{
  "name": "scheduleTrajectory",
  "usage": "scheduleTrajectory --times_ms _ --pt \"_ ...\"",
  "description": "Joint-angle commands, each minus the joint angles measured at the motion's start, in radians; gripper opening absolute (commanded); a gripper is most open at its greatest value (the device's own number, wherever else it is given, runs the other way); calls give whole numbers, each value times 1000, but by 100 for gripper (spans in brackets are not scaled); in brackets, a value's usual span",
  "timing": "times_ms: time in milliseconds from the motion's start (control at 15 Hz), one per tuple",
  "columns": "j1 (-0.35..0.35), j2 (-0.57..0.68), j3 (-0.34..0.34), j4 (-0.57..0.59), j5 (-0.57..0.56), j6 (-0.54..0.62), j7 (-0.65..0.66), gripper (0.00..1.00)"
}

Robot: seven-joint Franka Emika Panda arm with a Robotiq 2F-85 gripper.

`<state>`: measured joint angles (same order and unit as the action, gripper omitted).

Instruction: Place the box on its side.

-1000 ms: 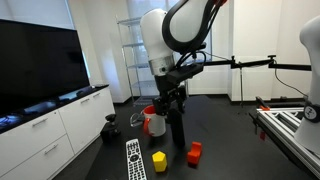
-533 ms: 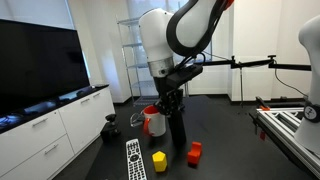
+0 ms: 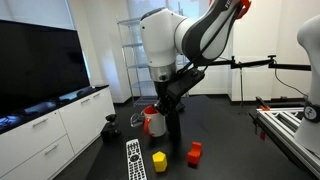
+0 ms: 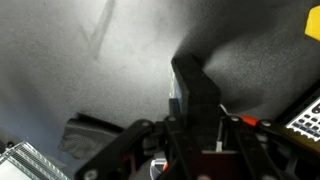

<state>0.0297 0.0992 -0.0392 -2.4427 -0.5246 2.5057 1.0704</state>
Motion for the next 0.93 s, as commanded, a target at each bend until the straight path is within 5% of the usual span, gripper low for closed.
scheduleTrajectory --times_ms 0,400,867 --pt "27 -3 -23 -18 -179 26 265 8" --pt "31 -7 -2 -22 -167 15 467 8" --pt "51 11 -3 13 -438 -24 928 8"
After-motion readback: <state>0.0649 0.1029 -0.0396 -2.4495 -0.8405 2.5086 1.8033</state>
